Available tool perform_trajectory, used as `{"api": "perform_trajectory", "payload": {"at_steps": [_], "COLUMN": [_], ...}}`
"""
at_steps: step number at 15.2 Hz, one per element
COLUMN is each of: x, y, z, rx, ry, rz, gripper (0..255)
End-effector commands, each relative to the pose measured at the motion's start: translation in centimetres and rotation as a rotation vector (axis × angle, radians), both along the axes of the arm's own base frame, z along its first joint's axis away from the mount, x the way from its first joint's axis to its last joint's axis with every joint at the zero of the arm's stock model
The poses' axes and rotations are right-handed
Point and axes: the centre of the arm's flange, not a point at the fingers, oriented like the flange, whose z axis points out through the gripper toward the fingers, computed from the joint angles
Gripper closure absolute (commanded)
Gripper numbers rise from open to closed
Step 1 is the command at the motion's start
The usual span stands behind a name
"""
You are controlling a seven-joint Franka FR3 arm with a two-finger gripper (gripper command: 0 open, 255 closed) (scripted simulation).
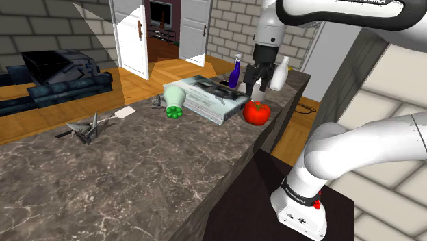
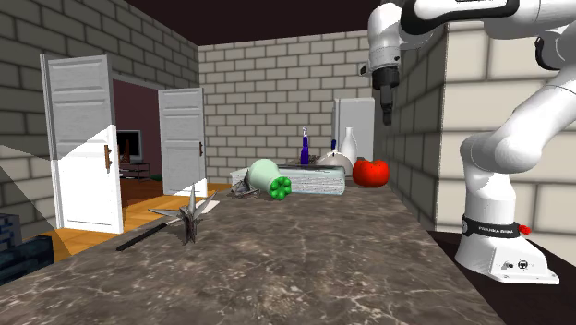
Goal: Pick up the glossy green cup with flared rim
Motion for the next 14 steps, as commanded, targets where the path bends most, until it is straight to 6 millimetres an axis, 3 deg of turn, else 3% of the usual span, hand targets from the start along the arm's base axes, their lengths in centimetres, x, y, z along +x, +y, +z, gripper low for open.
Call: {"api": "perform_trajectory", "payload": {"at_steps": [1, 14], "x": [0.0, 11.3], "y": [0.0, -0.2], "z": [0.0, -9.9], "rx": [0.000, 0.307], "ry": [0.000, -0.143], "rz": [0.000, -0.126], "gripper": [0, 0]}}
